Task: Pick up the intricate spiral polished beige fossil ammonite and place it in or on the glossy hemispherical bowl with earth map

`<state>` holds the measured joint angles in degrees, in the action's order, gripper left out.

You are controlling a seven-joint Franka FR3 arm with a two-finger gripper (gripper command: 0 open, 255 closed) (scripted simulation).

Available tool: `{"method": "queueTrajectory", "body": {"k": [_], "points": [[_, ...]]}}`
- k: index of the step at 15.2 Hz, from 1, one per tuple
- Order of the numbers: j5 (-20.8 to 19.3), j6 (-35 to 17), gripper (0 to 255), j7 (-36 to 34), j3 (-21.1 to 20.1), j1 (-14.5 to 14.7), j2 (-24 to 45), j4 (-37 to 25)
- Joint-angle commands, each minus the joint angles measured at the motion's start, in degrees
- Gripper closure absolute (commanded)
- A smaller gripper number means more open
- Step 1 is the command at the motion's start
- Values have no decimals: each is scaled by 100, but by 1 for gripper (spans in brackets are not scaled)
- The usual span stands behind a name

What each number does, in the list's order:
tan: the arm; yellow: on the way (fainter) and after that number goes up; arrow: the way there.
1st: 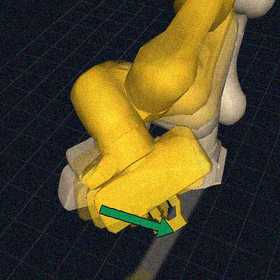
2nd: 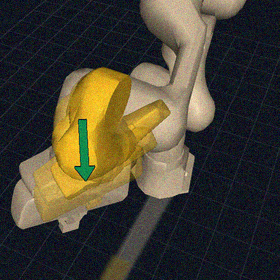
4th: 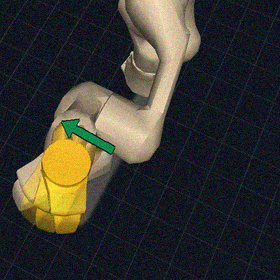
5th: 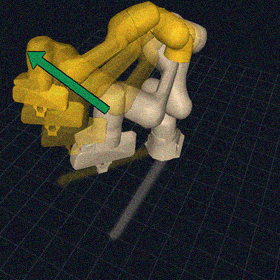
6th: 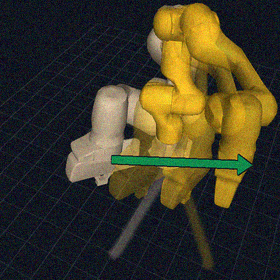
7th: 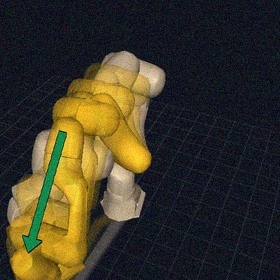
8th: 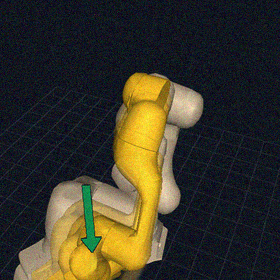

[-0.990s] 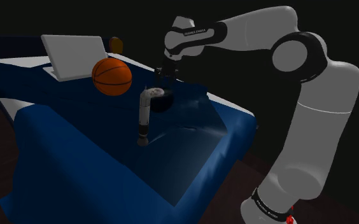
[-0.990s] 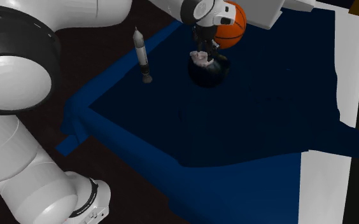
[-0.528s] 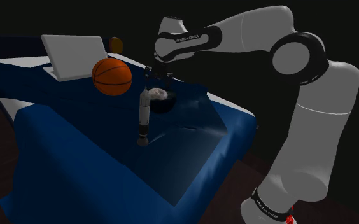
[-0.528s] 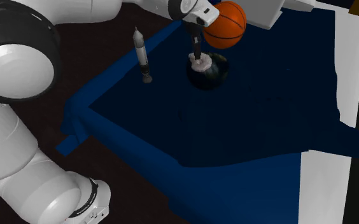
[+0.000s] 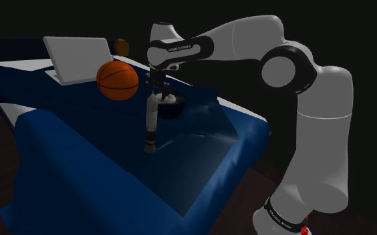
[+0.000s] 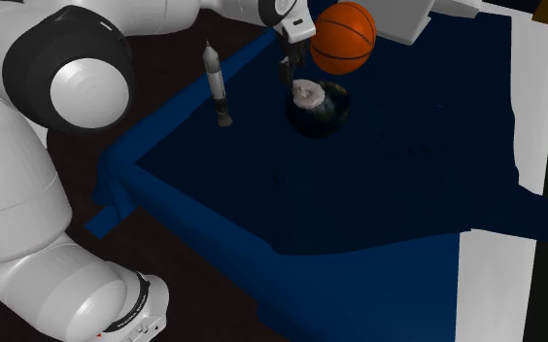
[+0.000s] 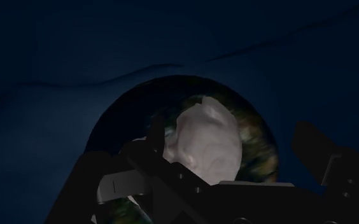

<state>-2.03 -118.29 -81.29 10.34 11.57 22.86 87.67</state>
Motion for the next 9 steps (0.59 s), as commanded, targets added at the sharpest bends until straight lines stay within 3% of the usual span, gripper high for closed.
{"method": "queueTrajectory", "body": {"k": [1, 9], "points": [[9, -134, 0, -19, 1, -7, 73, 62], [12, -169, 0, -18, 0, -10, 91, 79]]}}
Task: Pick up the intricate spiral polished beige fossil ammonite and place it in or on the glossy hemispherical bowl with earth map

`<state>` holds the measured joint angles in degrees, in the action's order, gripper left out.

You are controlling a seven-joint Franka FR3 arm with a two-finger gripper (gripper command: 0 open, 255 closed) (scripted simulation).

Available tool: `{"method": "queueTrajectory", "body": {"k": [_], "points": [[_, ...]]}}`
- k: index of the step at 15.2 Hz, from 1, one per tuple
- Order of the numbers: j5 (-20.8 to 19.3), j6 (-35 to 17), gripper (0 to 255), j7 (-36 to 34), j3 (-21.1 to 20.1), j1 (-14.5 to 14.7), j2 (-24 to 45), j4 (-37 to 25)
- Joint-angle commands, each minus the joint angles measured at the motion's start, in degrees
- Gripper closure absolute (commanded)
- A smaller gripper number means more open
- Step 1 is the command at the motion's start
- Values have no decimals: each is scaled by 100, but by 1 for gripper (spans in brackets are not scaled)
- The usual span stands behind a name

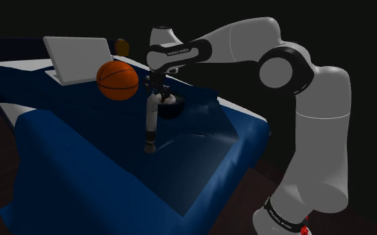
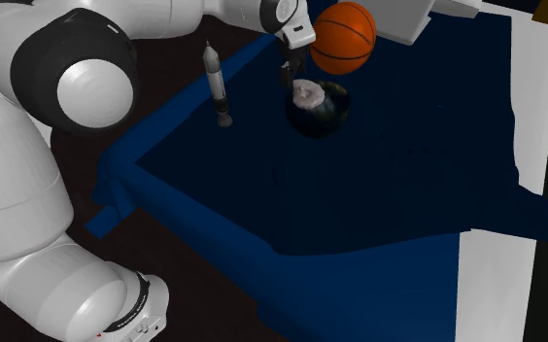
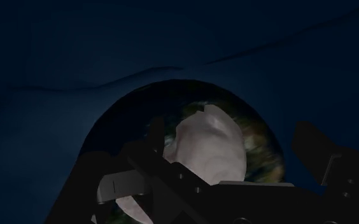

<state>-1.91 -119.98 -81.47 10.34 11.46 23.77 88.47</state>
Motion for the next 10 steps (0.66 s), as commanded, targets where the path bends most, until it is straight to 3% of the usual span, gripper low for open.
{"method": "queueTrajectory", "body": {"k": [1, 2, 10], "points": [[0, 0, 0, 0, 0, 0, 0, 0], [0, 0, 255, 0, 0, 0, 0, 0], [0, -1, 255, 1, 0, -1, 0, 1]]}}
